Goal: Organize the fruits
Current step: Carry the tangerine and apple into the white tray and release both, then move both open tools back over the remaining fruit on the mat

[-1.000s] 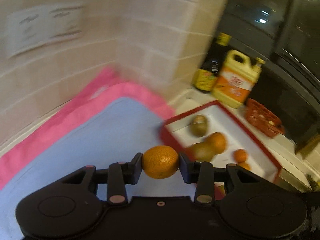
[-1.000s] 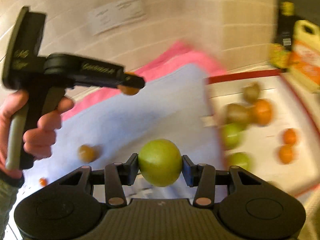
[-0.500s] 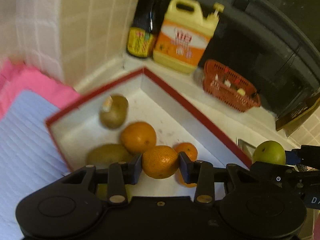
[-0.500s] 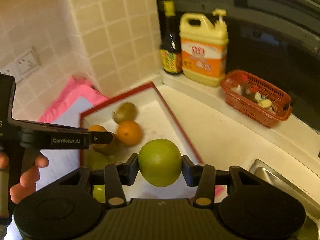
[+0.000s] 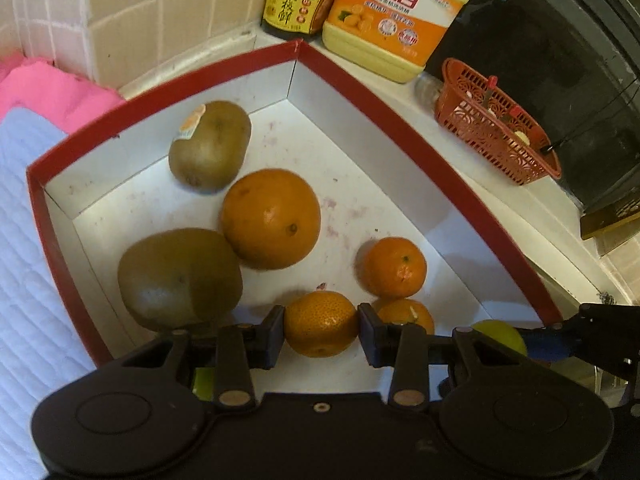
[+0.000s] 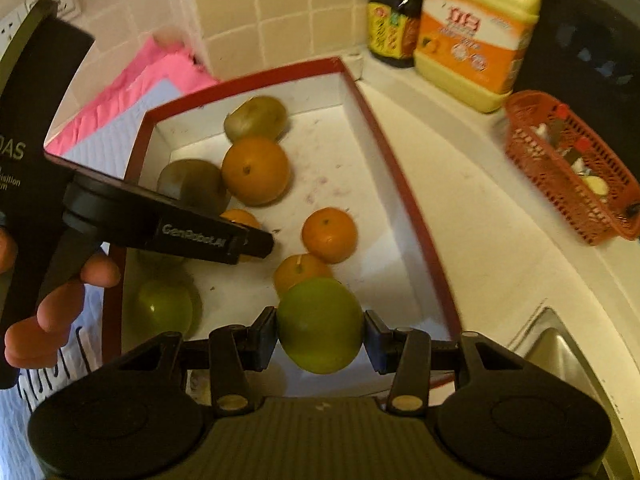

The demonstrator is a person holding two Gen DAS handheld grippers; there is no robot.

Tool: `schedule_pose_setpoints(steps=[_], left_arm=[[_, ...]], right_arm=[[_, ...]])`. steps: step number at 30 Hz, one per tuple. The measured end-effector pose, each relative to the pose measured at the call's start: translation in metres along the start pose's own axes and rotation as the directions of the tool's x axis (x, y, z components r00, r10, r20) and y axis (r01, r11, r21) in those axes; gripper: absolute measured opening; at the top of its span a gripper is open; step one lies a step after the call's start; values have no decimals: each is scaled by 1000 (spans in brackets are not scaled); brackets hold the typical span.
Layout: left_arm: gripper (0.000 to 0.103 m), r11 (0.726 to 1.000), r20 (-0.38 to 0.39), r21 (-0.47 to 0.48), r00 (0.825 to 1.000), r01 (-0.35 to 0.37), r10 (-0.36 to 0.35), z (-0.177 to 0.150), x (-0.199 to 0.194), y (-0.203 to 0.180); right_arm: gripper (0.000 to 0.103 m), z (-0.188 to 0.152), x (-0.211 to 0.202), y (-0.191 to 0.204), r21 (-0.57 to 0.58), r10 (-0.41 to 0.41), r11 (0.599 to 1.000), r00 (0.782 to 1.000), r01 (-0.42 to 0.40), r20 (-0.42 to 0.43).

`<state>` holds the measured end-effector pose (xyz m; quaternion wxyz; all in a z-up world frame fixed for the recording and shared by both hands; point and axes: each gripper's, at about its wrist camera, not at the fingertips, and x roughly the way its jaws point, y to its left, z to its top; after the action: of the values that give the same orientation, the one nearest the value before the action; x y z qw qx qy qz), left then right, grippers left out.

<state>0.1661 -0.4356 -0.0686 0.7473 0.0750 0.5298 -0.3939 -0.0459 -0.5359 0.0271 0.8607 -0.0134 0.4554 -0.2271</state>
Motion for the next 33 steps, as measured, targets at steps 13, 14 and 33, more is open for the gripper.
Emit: schedule_pose_setpoints(steps=[13,14,33], left_arm=[[56,999,1,25,999,-34,34,-4,-2,-7],[60,999,10,24,999,-39,39,-5,-5,-7],[74,995,262,-65,961,-71,86,-84,-173,35]], right_arm=[[48,1,25,-7,54,51,997,995,-47,-81],[48,2,22,-7,51,45,998,996,-41,-74],[62,42,-80,35,35,68,997,981,-76,181]])
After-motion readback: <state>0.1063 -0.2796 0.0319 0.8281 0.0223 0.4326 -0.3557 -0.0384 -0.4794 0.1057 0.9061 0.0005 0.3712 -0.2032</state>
